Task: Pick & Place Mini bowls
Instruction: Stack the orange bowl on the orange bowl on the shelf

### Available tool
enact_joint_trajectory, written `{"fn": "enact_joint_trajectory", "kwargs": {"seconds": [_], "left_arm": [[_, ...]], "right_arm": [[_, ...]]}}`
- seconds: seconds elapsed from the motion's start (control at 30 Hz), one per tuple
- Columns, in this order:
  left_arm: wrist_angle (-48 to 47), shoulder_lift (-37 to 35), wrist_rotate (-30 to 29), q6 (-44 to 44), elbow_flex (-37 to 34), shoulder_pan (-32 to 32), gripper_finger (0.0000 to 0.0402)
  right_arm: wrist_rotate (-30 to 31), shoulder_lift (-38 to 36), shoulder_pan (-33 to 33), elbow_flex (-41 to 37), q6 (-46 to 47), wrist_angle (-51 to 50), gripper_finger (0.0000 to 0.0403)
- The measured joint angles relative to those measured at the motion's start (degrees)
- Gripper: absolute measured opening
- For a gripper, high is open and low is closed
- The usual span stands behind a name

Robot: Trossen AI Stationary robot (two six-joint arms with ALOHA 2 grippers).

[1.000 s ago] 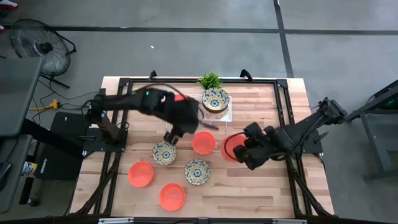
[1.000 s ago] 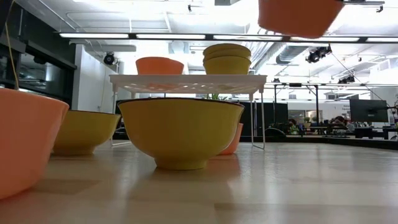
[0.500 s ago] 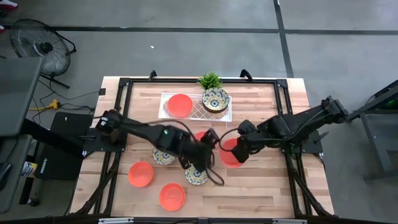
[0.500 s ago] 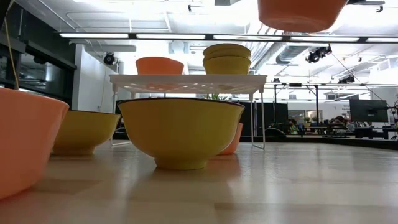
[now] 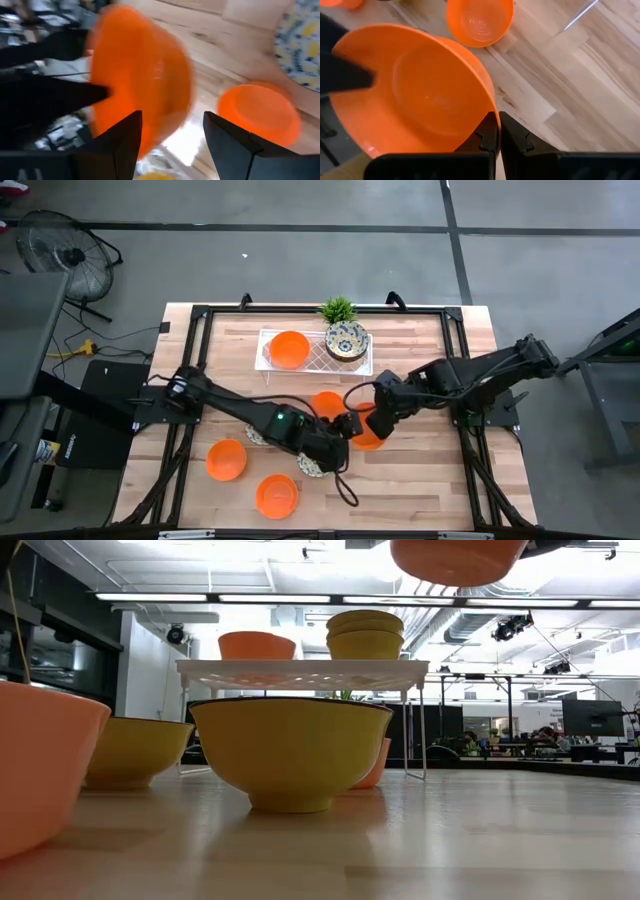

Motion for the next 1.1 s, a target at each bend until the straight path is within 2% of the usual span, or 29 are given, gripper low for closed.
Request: {"fn": "enact_joint_trajectory", "kwargs": {"seconds": [0.07, 0.23, 0.43, 0.57, 0.93, 1.1], "left_arm": [[1.88, 0.15, -0.63, 1.37, 0.41, -0.08, 0.0204], [-0.09, 0.72, 0.64, 2.43, 0.06, -0.04, 0.0204], [-0.12, 0.57, -0.9, 2.75, 0.13, -0.02, 0.0199], [-0.16, 0.57, -1.11, 2.75, 0.13, -0.02, 0.0163], [-2.91, 0.69, 1.4, 2.93, 0.06, -0.02, 0.0016], [-3.59, 0.7, 3.04, 1.29, 0.04, 0.02, 0.0007]], "right_arm": [[-0.3, 0.0, -0.28, 0.0, -0.37, -0.11, 0.0], [-0.91, -0.02, -0.32, 0.0, -0.42, 0.75, 0.0], [-1.54, -0.02, -0.3, 0.0, -0.44, 1.94, 0.0], [-1.54, -0.02, -0.32, 0.0, -0.59, 1.88, 0.0], [-1.41, -0.04, -0.32, 0.13, -1.46, 2.63, 0.0], [-0.28, -0.04, -0.3, 0.13, -1.89, 2.95, 0.0005]]}}
